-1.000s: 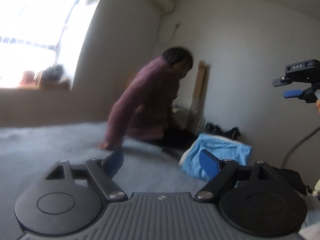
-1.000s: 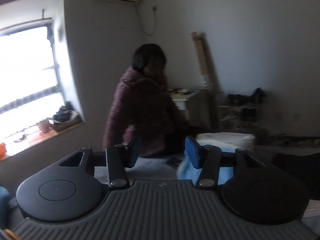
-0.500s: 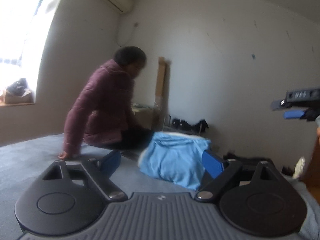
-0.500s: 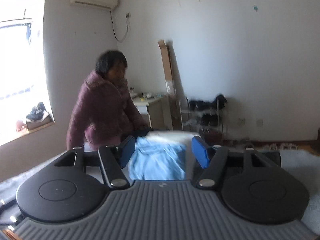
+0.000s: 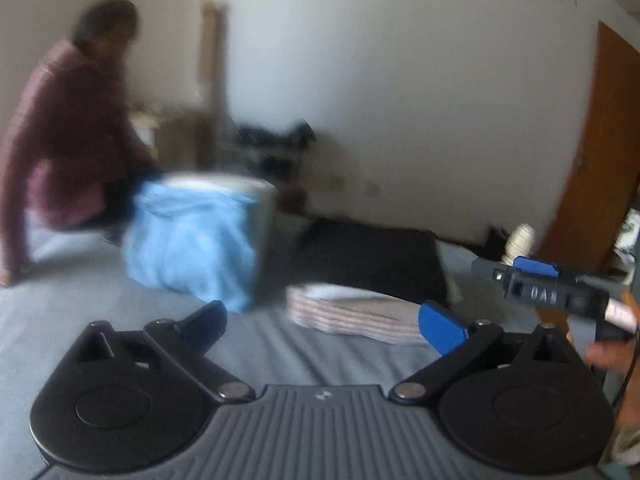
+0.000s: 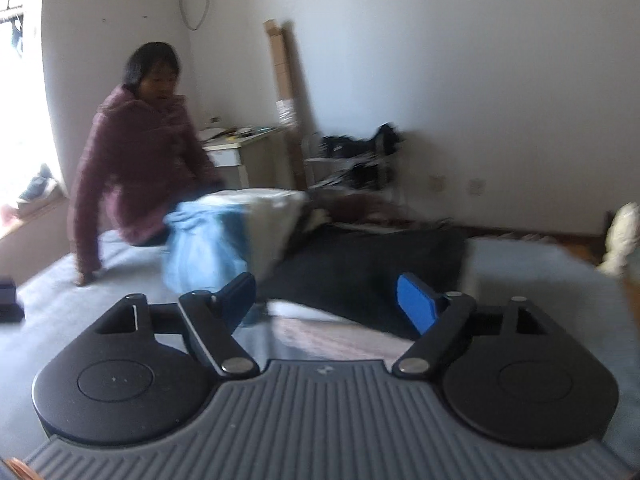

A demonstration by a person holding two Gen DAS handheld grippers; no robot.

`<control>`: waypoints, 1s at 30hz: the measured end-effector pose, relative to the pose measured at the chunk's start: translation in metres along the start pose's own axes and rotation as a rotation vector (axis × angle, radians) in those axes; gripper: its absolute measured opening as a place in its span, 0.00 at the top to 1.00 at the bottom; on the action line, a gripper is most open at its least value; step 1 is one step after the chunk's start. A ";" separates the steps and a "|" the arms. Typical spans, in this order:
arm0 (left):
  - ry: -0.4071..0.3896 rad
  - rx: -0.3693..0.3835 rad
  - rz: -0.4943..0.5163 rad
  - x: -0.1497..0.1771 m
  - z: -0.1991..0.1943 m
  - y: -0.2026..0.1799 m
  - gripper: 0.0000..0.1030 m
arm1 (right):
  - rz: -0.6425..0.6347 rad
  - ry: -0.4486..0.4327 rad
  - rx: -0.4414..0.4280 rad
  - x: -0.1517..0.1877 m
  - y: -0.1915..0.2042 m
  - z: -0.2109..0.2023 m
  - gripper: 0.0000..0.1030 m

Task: Fold clothes

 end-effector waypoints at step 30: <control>0.006 -0.166 -0.055 0.042 0.006 -0.064 0.00 | -0.097 0.116 0.197 0.024 -0.018 -0.075 0.01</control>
Point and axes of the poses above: each gripper's, at about its wrist camera, not at the fingertips, and z roughly the way its jaws point, y to its left, x to its underside, the point moved 1 cm from there along z, roughly the way its jaws point
